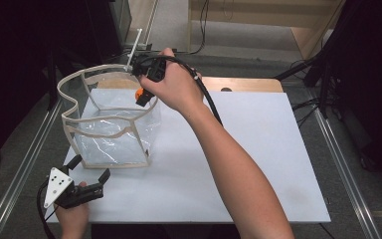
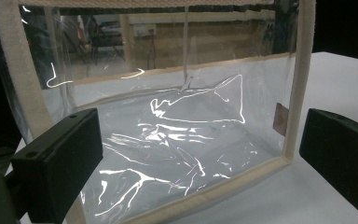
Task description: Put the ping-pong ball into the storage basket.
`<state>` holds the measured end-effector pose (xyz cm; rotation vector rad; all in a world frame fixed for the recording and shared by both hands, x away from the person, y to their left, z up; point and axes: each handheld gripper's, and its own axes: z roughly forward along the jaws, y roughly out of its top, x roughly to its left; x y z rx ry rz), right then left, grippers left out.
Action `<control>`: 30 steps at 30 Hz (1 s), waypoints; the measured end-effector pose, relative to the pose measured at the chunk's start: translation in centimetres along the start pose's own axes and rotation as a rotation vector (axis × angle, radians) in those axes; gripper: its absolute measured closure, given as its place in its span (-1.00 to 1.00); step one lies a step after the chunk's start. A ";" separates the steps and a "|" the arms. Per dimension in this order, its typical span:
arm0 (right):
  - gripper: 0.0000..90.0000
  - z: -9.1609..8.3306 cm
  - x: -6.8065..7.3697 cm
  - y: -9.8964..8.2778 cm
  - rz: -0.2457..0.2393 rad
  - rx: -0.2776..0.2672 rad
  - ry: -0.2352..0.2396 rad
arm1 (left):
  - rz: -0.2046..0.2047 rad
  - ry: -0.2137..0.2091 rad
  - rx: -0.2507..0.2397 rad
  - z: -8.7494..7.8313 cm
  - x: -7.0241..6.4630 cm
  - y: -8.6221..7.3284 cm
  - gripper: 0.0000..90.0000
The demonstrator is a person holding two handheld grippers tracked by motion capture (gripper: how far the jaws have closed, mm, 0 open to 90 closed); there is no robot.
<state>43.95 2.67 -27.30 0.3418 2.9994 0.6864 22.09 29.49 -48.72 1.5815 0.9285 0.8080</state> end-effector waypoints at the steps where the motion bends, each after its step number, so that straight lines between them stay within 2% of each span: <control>1: 0.06 0.1 0.0 0.0 0.001 0.000 -0.001 | -0.001 0.001 0.000 0.0 0.0 0.0 -1.00; 7: 0.05 0.5 0.0 0.0 0.008 0.009 -0.012 | -0.001 0.000 0.001 0.0 0.0 0.0 -1.00; 11: -0.13 0.4 -0.1 -0.3 0.011 -0.010 -0.020 | -0.003 0.001 -0.003 0.0 0.0 0.0 -1.00; 13: -0.17 0.2 0.0 -0.4 0.008 -0.010 -0.041 | -0.003 0.001 -0.003 0.0 0.0 0.0 -1.00; 15: -0.23 0.1 0.0 -0.6 0.014 -0.018 -0.035 | -0.001 0.001 -0.002 0.0 0.0 0.0 -1.00; 16: -0.26 -0.1 0.0 -0.8 0.013 -0.023 -0.047 | -0.001 0.001 -0.001 0.0 0.0 0.0 -1.00; 22: -0.40 -0.6 -0.1 -1.8 0.037 -0.047 -0.054 | -0.002 0.001 -0.002 0.0 0.0 0.0 -1.00; 29: -0.46 -1.3 -0.1 -3.1 0.057 -0.072 -0.058 | 0.004 0.003 0.000 0.1 0.0 0.0 -1.00; 30: -0.51 -1.3 0.0 -3.2 0.062 -0.075 -0.072 | 0.004 0.003 0.001 0.1 0.0 0.0 -1.00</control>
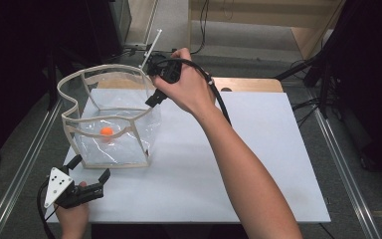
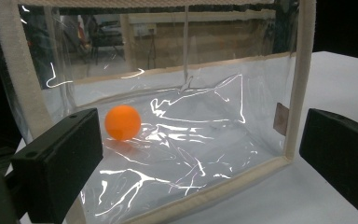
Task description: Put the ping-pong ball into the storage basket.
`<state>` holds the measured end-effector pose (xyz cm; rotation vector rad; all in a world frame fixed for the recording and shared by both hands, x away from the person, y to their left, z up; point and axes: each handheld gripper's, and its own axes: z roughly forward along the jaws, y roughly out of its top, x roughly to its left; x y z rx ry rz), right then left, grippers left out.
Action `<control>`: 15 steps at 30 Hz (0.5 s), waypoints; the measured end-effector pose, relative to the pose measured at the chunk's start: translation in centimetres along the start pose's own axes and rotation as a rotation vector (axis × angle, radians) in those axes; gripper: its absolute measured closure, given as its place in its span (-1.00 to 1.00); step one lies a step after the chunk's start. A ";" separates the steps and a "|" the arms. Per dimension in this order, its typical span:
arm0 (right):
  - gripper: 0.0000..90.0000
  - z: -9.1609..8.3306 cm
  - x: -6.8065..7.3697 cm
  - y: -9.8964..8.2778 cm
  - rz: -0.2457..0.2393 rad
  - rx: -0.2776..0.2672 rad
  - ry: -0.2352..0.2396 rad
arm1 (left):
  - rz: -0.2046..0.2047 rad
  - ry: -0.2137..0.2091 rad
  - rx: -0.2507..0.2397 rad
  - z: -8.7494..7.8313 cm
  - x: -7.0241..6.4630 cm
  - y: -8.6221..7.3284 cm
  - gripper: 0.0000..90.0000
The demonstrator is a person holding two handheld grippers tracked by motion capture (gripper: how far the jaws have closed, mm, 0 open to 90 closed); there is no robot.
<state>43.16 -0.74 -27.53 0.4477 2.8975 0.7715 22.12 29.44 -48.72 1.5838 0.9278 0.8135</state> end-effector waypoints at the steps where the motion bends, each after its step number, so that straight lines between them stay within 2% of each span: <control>1: -0.52 0.0 0.0 -0.1 -0.001 0.004 -0.001 | 0.000 0.000 0.000 0.0 0.0 0.0 -1.00; 12: -0.75 -0.3 0.2 -1.6 0.016 0.012 -0.012 | 0.001 0.000 0.001 0.0 0.0 0.0 -1.00; 15: -0.79 -0.4 0.1 -2.0 0.023 0.000 -0.018 | 0.002 0.000 0.002 0.0 0.0 0.0 -1.00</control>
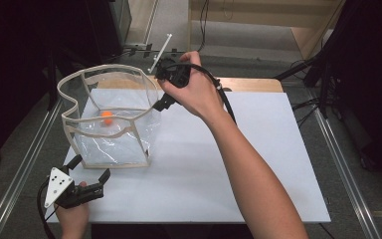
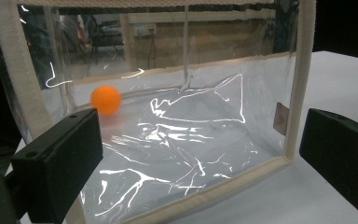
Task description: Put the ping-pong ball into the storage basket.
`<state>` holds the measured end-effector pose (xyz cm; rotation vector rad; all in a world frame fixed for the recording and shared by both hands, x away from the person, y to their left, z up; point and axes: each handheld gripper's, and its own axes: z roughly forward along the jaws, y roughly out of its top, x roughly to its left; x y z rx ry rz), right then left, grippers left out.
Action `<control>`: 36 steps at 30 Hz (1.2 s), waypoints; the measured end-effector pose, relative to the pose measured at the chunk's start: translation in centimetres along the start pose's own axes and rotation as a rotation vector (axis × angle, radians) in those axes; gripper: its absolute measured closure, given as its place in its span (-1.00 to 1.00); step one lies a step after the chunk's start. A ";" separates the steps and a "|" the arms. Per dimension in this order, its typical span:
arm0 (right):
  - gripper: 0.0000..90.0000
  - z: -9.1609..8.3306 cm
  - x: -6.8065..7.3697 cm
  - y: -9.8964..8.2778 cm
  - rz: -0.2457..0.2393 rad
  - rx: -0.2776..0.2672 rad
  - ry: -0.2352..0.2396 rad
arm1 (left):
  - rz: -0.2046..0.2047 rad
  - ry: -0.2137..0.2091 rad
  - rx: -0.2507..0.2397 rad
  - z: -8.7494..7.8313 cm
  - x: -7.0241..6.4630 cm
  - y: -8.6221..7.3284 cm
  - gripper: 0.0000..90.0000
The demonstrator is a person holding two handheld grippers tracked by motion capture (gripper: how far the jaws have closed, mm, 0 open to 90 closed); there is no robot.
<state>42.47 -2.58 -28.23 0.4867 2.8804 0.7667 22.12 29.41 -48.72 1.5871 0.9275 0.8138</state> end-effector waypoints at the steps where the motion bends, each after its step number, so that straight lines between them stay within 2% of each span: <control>1: -0.81 0.0 0.0 -0.2 0.004 -0.004 -0.009 | -0.002 0.001 -0.002 0.0 0.0 0.0 -1.00; 3: -0.81 -0.1 0.1 -0.5 0.008 -0.005 -0.028 | -0.001 0.001 -0.002 0.0 -0.1 0.0 -1.00; 6: -1.00 0.0 0.0 -0.9 0.020 0.003 -0.021 | -0.003 0.001 -0.002 0.0 0.0 0.0 -1.00; 20: -1.00 1.1 0.0 -3.4 0.040 0.016 -0.006 | 0.002 0.002 0.001 0.0 -0.1 0.0 -1.00; 36: -1.00 2.4 0.7 -5.7 0.046 0.014 0.009 | -0.001 0.001 0.001 0.0 -0.1 0.0 -1.00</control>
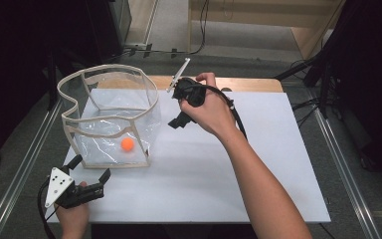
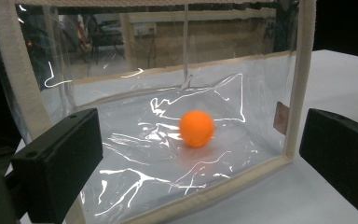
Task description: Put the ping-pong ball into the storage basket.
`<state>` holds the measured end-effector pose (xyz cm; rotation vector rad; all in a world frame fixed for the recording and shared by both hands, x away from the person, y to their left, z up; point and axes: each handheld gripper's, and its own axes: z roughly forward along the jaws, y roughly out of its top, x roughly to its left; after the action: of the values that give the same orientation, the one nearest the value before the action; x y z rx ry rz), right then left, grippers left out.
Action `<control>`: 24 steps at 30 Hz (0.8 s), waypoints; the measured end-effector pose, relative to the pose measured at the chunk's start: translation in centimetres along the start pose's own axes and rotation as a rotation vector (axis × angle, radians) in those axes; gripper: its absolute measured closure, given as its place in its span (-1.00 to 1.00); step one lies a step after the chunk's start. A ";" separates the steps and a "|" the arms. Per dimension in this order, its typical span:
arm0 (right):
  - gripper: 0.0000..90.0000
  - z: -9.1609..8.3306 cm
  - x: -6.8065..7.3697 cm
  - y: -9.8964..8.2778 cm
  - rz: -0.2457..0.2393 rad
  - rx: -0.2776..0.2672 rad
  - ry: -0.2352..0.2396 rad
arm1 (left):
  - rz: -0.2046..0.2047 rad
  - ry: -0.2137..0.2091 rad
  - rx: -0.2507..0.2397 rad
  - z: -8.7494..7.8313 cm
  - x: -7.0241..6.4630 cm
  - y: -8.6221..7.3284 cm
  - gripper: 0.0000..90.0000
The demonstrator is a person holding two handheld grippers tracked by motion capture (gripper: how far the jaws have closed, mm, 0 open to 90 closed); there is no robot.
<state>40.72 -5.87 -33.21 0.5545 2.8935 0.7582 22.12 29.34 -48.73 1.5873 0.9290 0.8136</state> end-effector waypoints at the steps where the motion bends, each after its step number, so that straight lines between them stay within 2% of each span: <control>1: -1.00 0.1 0.0 -0.1 0.002 -0.001 0.001 | 0.000 0.000 0.000 0.0 0.0 0.0 -1.00; 24: -1.00 1.8 -0.2 -4.7 0.050 -0.014 0.001 | 0.004 0.000 0.003 0.0 0.0 0.0 -1.00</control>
<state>39.72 -8.89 -37.06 0.6269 2.8830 0.7848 22.11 29.29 -48.74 1.5918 0.9274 0.8154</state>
